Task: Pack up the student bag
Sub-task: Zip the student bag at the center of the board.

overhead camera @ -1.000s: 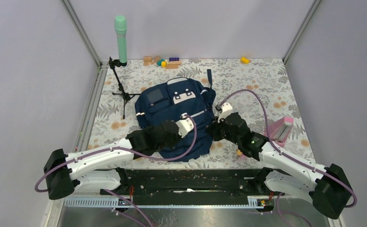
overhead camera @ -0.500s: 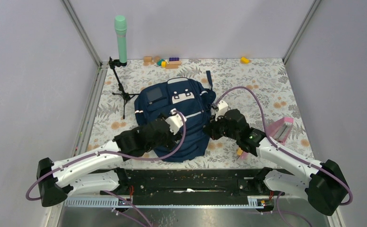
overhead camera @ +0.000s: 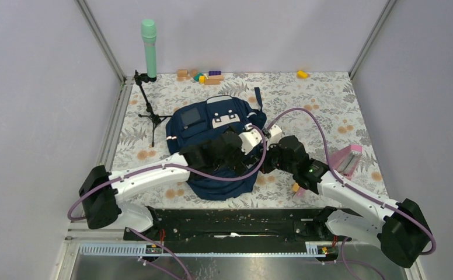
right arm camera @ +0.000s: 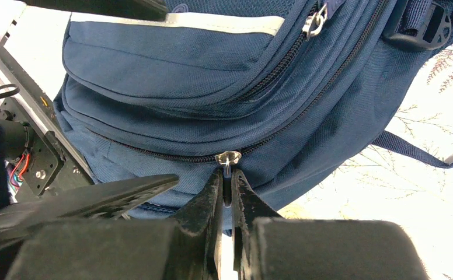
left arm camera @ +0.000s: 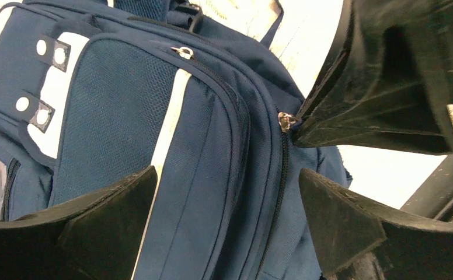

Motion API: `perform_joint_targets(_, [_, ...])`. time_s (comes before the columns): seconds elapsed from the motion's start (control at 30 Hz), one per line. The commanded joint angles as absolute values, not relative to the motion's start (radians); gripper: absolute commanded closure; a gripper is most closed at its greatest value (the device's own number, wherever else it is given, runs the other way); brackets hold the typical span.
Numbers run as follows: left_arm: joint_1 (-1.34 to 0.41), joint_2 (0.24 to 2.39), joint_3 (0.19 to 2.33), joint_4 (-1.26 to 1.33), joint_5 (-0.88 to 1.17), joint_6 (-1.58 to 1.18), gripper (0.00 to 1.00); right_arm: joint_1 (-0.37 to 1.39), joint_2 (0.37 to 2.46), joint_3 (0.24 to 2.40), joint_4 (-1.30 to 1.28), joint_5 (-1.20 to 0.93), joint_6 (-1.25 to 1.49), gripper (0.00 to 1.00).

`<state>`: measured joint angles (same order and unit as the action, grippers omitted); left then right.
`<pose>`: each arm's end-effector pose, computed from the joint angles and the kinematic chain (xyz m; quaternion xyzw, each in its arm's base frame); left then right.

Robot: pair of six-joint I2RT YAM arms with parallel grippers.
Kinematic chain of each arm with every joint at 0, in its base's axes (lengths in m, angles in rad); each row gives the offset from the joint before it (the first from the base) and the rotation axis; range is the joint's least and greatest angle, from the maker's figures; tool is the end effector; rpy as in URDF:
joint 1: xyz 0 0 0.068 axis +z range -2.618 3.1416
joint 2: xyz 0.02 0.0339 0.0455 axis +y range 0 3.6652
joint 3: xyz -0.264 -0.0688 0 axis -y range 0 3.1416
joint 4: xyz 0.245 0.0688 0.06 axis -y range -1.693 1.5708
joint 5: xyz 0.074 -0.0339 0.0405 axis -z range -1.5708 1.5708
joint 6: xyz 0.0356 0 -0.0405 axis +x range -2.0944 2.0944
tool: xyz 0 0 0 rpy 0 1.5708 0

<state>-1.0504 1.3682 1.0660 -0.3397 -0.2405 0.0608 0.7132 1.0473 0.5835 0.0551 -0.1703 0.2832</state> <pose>0.1593 -0.2609 0.2915 0.4225 0.7824 -0.1168 0.4423 0.1731 0.1577 0.2429 -0.2233 0.8037 0.3238 0.4465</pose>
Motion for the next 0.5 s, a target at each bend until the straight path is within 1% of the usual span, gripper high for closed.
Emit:
perform_joint_targets(0.0, [-1.051, 1.403, 1.108, -0.275, -0.292, 0.108, 0.01, 0.708, 1.015, 0.587, 0.104, -0.189, 0.287, 1.0])
perform_joint_targets(0.13, [-1.05, 1.411, 1.082, -0.277, -0.315, 0.111, 0.01, 0.708, 1.009, 0.584, 0.096, -0.183, 0.288, 1.0])
perform_joint_targets(0.17, [-1.05, 1.413, 1.074, -0.278, -0.326, 0.109, 0.03, 0.708, 1.007, 0.584, 0.093, -0.183, 0.288, 1.0])
perform_joint_targets(0.2, [-1.05, 1.415, 1.069, -0.279, -0.334, 0.108, 0.09, 0.707, 1.006, 0.584, 0.093, -0.184, 0.29, 1.0])
perform_joint_targets(0.3, [-1.051, 1.424, 1.068, -0.298, -0.346, 0.11, 0.4, 0.707, 0.998, 0.584, 0.092, -0.179, 0.294, 1.0])
perform_joint_targets(0.33, [-1.051, 1.426, 1.068, -0.304, -0.345, 0.112, 0.49, 0.707, 0.996, 0.583, 0.091, -0.175, 0.296, 1.0])
perform_joint_targets(0.4, [-1.051, 1.428, 1.069, -0.315, -0.341, 0.117, 0.65, 0.707, 0.996, 0.585, 0.085, -0.167, 0.297, 1.0])
perform_joint_targets(0.47, [-1.051, 1.426, 1.072, -0.329, -0.345, 0.122, 0.77, 0.708, 0.999, 0.599, 0.058, -0.141, 0.298, 1.0])
